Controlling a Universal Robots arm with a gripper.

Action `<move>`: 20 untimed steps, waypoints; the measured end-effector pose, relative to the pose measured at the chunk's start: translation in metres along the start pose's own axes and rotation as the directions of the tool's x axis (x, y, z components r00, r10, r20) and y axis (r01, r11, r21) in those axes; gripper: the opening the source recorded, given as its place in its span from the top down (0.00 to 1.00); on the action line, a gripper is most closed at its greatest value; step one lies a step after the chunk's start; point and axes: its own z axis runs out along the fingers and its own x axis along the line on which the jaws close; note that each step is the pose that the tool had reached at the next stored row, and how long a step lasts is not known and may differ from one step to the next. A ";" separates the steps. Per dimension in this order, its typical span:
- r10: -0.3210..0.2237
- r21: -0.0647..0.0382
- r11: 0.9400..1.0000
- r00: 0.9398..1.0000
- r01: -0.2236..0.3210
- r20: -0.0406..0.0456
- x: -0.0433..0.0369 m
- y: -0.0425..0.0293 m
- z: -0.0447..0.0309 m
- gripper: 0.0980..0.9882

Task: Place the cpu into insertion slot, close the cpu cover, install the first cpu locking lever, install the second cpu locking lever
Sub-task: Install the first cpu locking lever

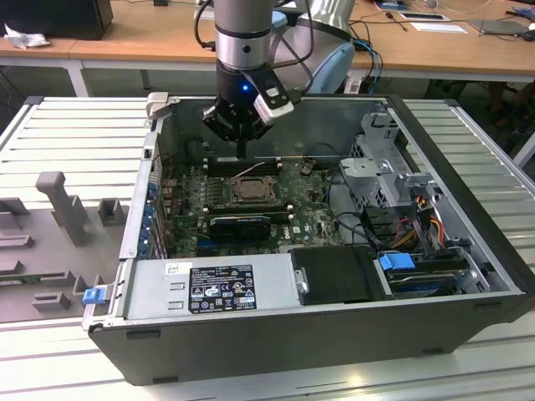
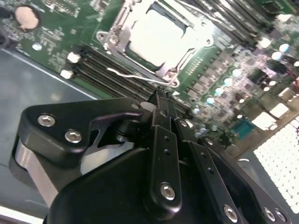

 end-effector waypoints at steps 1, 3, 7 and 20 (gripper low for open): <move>0.000 -0.028 1.000 1.000 0.000 0.001 -0.0009 -0.0002 0.0003 0.99; 0.000 -0.036 0.999 1.000 0.000 0.002 -0.0009 -0.0006 0.0057 0.99; 0.004 -0.036 0.999 1.000 -0.003 0.002 -0.0054 -0.0013 0.0164 0.99; 0.003 -0.036 0.999 1.000 -0.003 0.002 -0.0236 0.0015 0.0302 0.99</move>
